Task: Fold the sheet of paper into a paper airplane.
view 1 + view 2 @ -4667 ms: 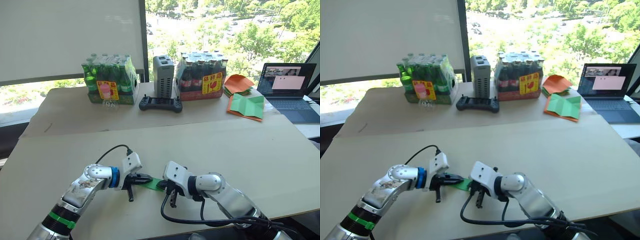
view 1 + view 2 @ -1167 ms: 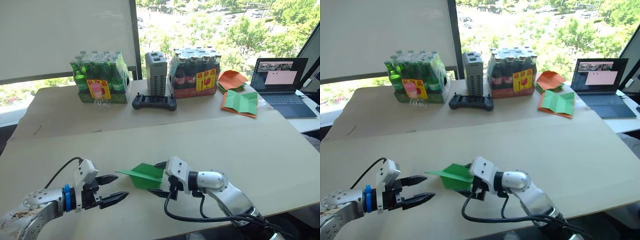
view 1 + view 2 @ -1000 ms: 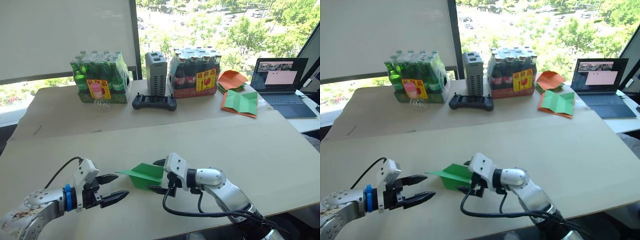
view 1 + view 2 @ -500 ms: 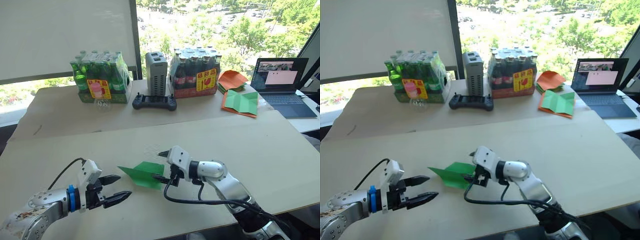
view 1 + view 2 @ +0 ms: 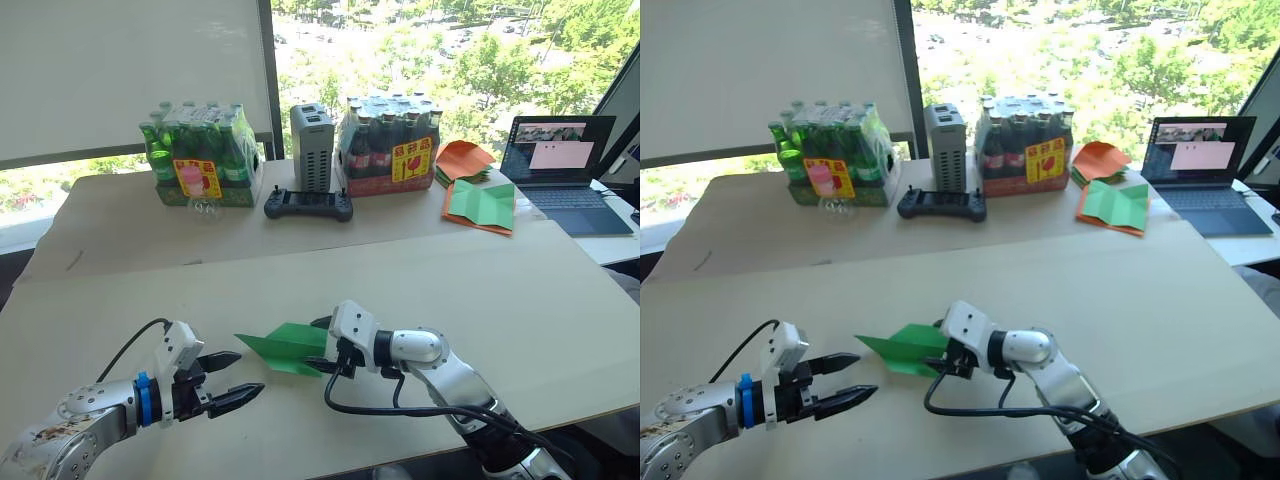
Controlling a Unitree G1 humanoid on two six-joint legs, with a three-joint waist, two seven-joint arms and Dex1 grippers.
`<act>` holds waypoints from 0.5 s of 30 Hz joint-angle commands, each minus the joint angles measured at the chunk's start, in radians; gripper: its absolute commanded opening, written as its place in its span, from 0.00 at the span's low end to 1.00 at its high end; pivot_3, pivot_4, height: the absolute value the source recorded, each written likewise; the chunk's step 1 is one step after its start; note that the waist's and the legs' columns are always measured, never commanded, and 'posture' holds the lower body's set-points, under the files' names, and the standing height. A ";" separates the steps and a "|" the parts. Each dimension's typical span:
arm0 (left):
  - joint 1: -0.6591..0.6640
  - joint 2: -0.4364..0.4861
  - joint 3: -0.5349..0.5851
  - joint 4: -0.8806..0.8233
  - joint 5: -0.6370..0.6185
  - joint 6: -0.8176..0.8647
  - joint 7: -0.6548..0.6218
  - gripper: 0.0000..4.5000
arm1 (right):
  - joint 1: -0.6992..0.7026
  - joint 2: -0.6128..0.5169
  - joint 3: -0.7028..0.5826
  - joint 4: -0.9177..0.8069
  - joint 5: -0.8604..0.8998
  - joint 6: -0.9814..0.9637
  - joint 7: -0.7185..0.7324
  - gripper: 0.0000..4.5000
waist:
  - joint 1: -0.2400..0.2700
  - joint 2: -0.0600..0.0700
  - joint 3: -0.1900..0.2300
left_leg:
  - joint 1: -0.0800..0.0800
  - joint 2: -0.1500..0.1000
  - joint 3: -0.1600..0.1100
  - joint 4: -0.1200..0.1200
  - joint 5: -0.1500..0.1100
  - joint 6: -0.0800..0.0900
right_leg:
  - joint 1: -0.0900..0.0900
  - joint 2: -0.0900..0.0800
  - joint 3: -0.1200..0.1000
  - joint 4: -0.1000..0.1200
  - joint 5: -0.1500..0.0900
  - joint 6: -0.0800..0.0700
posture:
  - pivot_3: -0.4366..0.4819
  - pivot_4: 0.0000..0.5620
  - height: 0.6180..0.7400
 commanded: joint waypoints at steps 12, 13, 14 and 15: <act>-0.020 -0.017 0.004 -0.051 -0.027 -0.002 0.022 1.00 | 0.028 0.002 0.031 -0.051 0.001 -0.006 0.007 0.00 | 0.000 0.000 0.000 | 0.000 0.000 0.000 0.000 0.000 0.000 | 0.000 0.000 0.000 0.000 0.000 0.000 | 0.48 0.27 0.96; -0.022 -0.017 0.004 -0.053 -0.024 -0.004 0.023 1.00 | 0.028 0.002 0.032 -0.052 0.001 -0.005 0.006 0.00 | 0.000 0.000 0.000 | 0.000 0.000 0.000 0.000 0.000 0.000 | 0.000 0.000 0.000 0.000 0.000 0.000 | 0.48 0.27 0.96; -0.023 -0.019 0.004 -0.056 -0.024 -0.007 0.025 1.00 | 0.029 0.001 0.032 -0.053 0.001 -0.004 0.006 0.00 | 0.000 0.000 0.000 | 0.000 0.000 0.000 0.000 0.000 0.000 | 0.000 0.000 0.000 0.000 0.000 0.000 | 0.48 0.27 0.96; -0.026 -0.021 0.005 -0.060 -0.030 -0.006 0.027 1.00 | 0.030 0.001 0.031 -0.057 0.001 -0.003 0.004 0.00 | 0.000 0.000 0.000 | 0.000 0.000 0.000 0.000 0.000 0.000 | 0.000 0.000 0.000 0.000 0.000 0.000 | 0.48 0.27 0.96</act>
